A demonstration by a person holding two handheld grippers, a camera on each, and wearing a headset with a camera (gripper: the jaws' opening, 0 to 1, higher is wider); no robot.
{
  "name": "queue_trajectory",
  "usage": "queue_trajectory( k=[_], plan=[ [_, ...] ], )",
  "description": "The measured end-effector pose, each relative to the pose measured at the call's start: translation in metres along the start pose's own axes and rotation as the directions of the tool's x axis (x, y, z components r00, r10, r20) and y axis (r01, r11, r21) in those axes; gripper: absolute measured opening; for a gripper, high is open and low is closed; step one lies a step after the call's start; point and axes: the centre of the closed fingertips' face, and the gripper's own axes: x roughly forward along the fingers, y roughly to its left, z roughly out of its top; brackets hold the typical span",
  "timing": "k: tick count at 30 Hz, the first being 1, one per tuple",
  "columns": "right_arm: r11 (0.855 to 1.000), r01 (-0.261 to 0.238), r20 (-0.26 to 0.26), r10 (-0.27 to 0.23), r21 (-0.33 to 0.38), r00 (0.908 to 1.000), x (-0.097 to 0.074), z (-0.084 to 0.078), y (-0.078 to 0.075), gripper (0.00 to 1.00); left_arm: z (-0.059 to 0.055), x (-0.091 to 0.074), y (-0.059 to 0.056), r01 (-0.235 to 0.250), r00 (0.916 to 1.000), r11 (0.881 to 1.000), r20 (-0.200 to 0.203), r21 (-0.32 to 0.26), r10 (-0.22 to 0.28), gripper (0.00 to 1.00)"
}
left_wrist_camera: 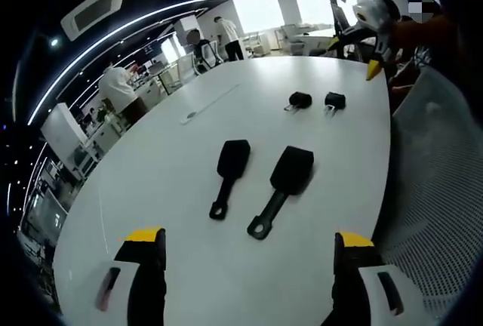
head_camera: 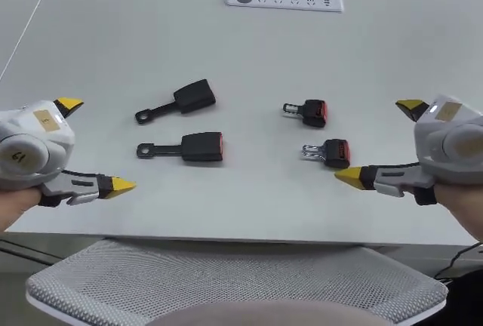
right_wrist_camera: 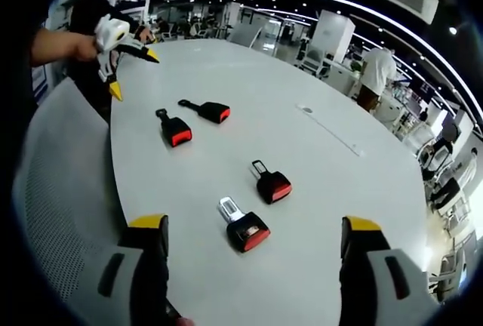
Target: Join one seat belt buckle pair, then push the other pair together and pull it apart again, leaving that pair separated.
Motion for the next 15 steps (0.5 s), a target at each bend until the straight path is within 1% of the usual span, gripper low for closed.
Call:
queue_trajectory(
  k=[2, 5, 8, 11, 13, 15],
  plan=[
    [1.000, -0.005, -0.015, 0.004, -0.016, 0.9999, 0.001, -0.003, 0.000, 0.94, 0.003, 0.004, -0.003, 0.023, 0.9997, 0.999, -0.003, 0.022, -0.023, 0.92],
    [0.999, -0.010, -0.017, 0.010, -0.035, 0.9998, 0.002, -0.004, 0.000, 0.93, 0.012, 0.012, -0.007, 0.053, 0.9986, 0.997, -0.004, 0.060, -0.052, 0.92],
    [0.998, -0.022, -0.022, 0.021, -0.052, 0.9995, 0.004, -0.004, 0.001, 0.93, 0.019, 0.019, -0.008, 0.078, 0.9969, 0.993, -0.003, 0.085, -0.078, 0.91],
    [0.997, -0.039, -0.029, 0.037, -0.068, 0.9989, 0.007, -0.005, 0.002, 0.93, 0.023, 0.028, -0.012, 0.110, 0.9940, 0.988, -0.013, 0.110, -0.109, 0.91],
    [0.995, -0.054, -0.036, 0.051, -0.084, 0.9980, 0.010, -0.006, 0.004, 0.92, 0.025, 0.035, -0.014, 0.118, 0.9930, 0.986, -0.017, 0.120, -0.117, 0.91],
    [0.991, -0.069, -0.047, 0.065, -0.111, 0.9968, 0.013, -0.007, 0.005, 0.91, 0.023, 0.043, -0.014, 0.126, 0.9919, 0.985, -0.032, 0.120, -0.123, 0.91]
  ],
)
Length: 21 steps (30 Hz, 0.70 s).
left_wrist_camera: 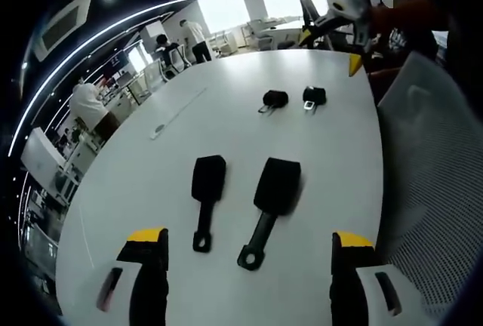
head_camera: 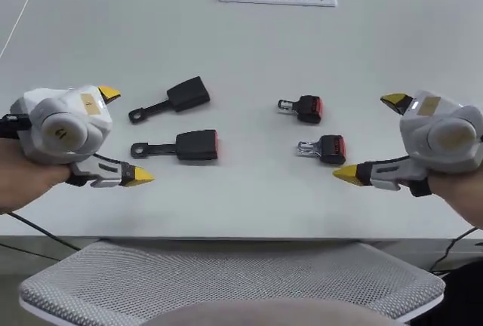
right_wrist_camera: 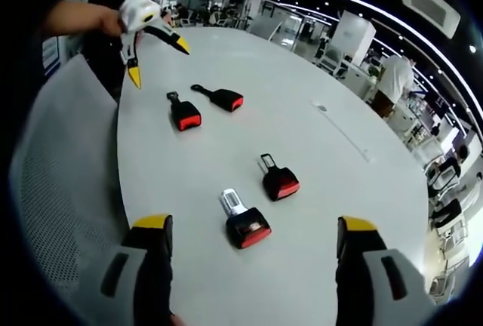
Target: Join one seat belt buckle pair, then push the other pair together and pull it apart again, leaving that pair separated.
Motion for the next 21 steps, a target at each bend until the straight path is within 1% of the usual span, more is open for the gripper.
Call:
queue_trajectory(
  k=[1, 4, 7, 9, 11, 13, 14, 16, 19, 21],
  plan=[
    [1.000, -0.001, -0.007, 0.001, -0.010, 1.0000, 0.001, -0.001, 0.000, 0.91, 0.000, 0.002, 0.000, 0.002, 1.0000, 1.000, -0.003, 0.005, -0.002, 0.90],
    [0.999, -0.018, -0.023, 0.017, -0.032, 0.9996, 0.006, -0.003, 0.000, 0.90, 0.000, 0.010, -0.006, 0.032, 0.9995, 0.999, -0.010, 0.014, -0.031, 0.89],
    [0.997, -0.045, -0.048, 0.042, -0.062, 0.9979, 0.011, -0.008, 0.002, 0.87, 0.000, 0.017, -0.009, 0.050, 0.9986, 0.998, -0.018, 0.028, -0.049, 0.89],
    [0.996, -0.055, -0.057, 0.051, -0.075, 0.9971, 0.013, -0.009, 0.002, 0.86, 0.000, 0.020, -0.012, 0.066, 0.9976, 0.997, -0.023, 0.033, -0.065, 0.87],
    [0.994, -0.074, -0.076, 0.068, -0.085, 0.9948, 0.017, -0.013, 0.003, 0.83, 0.000, 0.024, -0.016, 0.094, 0.9953, 0.995, -0.028, 0.038, -0.093, 0.84],
    [0.990, -0.110, -0.090, 0.101, -0.091, 0.9907, 0.019, -0.016, 0.006, 0.79, 0.001, 0.028, -0.017, 0.108, 0.9937, 0.993, -0.033, 0.051, -0.107, 0.81],
    [0.990, -0.111, -0.094, 0.103, -0.090, 0.9903, 0.021, -0.016, 0.006, 0.77, 0.002, 0.030, -0.018, 0.113, 0.9932, 0.992, -0.035, 0.056, -0.111, 0.81],
    [0.985, -0.134, -0.096, 0.124, -0.105, 0.9876, 0.023, -0.017, 0.008, 0.74, 0.005, 0.033, -0.019, 0.127, 0.9916, 0.990, -0.036, 0.064, -0.125, 0.80],
    [0.977, -0.178, -0.104, 0.167, -0.114, 0.9805, 0.025, -0.019, 0.012, 0.66, 0.008, 0.038, -0.020, 0.150, 0.9885, 0.985, -0.035, 0.082, -0.147, 0.77],
    [0.973, -0.192, -0.112, 0.178, -0.126, 0.9776, 0.028, -0.021, 0.011, 0.64, 0.009, 0.042, -0.020, 0.164, 0.9861, 0.982, -0.040, 0.092, -0.161, 0.76]
  ],
)
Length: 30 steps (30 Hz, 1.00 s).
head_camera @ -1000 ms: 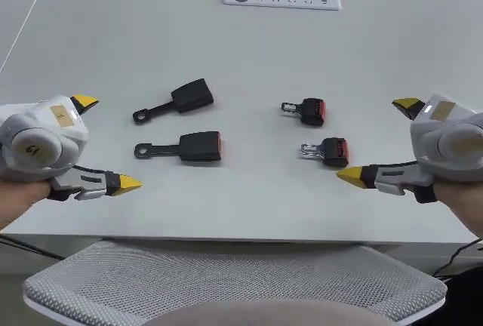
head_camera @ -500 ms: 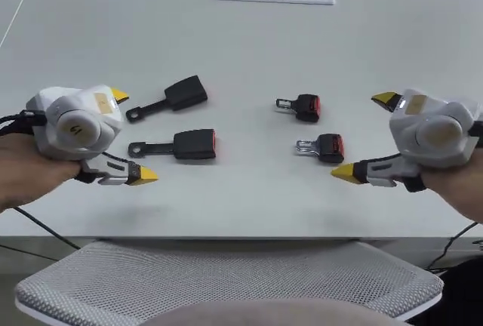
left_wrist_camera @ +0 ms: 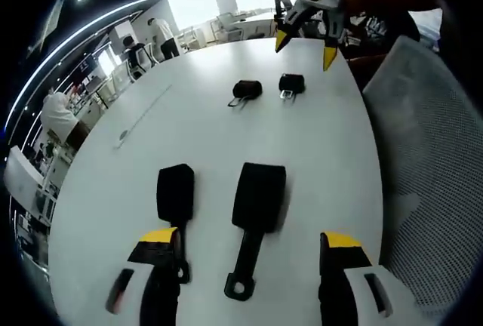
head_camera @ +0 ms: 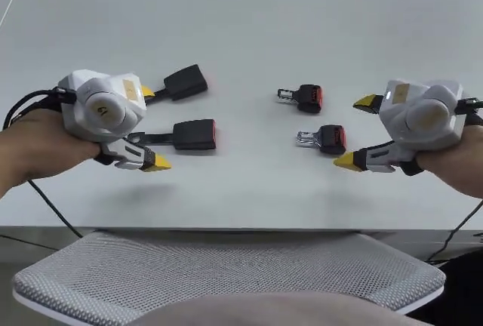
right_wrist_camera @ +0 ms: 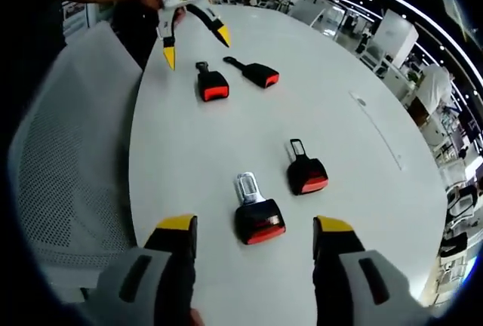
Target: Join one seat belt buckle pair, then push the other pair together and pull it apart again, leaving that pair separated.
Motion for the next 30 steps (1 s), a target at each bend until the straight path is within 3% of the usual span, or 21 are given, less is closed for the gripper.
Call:
queue_trajectory(
  k=[8, 15, 20, 30],
  plan=[
    [0.997, -0.079, -0.023, 0.078, -0.008, 0.9966, 0.013, -0.006, -0.001, 0.55, 0.008, 0.019, -0.003, 0.069, 0.9976, 0.997, -0.011, 0.029, -0.068, 0.66],
    [0.992, -0.128, -0.049, 0.127, -0.021, 0.9907, 0.021, -0.013, -0.003, 0.48, 0.016, 0.029, -0.006, 0.117, 0.9931, 0.993, -0.007, 0.032, -0.117, 0.48],
    [0.988, -0.149, -0.055, 0.148, -0.025, 0.9875, 0.027, -0.018, -0.005, 0.45, 0.012, 0.037, -0.005, 0.136, 0.9903, 0.989, -0.038, 0.055, -0.134, 0.44],
    [0.977, -0.208, -0.071, 0.204, -0.050, 0.9763, 0.041, -0.021, -0.007, 0.40, -0.001, 0.047, -0.009, 0.197, 0.9764, 0.977, -0.109, 0.088, -0.187, 0.39]
  ],
)
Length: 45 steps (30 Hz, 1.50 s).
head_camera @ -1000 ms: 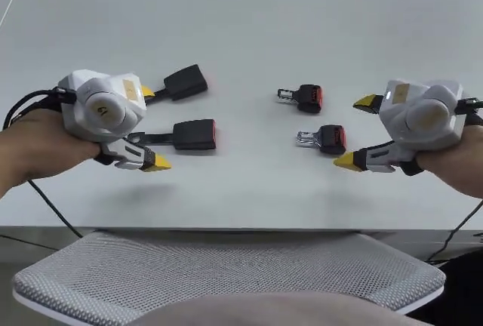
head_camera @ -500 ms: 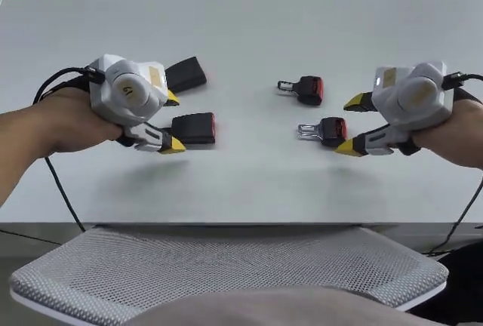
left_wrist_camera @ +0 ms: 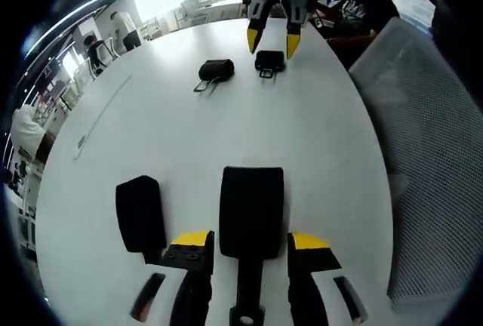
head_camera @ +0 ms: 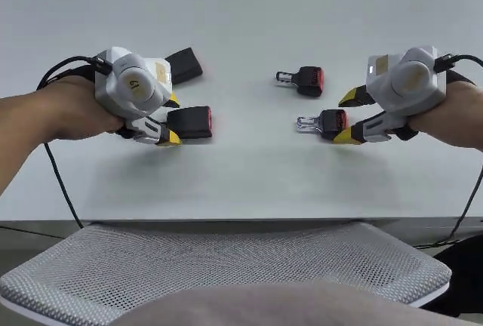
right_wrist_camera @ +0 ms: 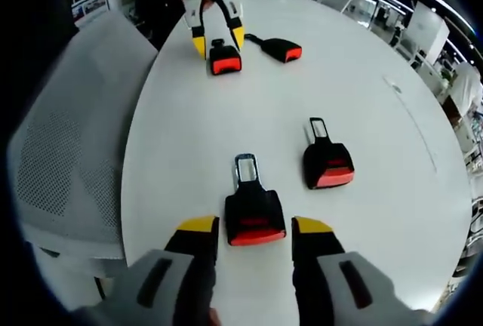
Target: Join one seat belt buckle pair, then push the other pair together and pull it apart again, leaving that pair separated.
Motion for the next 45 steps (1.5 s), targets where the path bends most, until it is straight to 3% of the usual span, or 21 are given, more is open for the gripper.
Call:
queue_trajectory(
  k=[4, 15, 24, 32, 45],
  plan=[
    [1.000, -0.022, -0.014, 0.021, -0.007, 0.9997, 0.003, -0.001, 0.001, 0.40, -0.001, 0.002, 0.000, 0.003, 1.0000, 0.999, -0.007, 0.036, -0.003, 0.36],
    [0.998, -0.066, -0.058, 0.066, -0.005, 0.9962, 0.012, -0.010, 0.001, 0.37, 0.003, 0.004, -0.001, 0.034, 0.9994, 0.999, -0.005, 0.039, -0.033, 0.33],
    [0.992, -0.094, -0.076, 0.088, -0.084, 0.9932, 0.011, -0.012, 0.000, 0.35, 0.003, 0.004, -0.002, 0.049, 0.9986, 0.996, -0.025, 0.080, -0.047, 0.33],
    [0.992, -0.096, -0.067, 0.090, -0.083, 0.9936, 0.010, -0.012, -0.001, 0.34, 0.004, 0.003, -0.003, 0.049, 0.9983, 0.995, -0.036, 0.091, -0.046, 0.32],
    [0.991, -0.097, -0.080, 0.090, -0.088, 0.9927, 0.012, -0.011, -0.001, 0.34, 0.003, 0.003, -0.003, 0.045, 0.9988, 0.995, -0.021, 0.086, -0.043, 0.32]
  ],
)
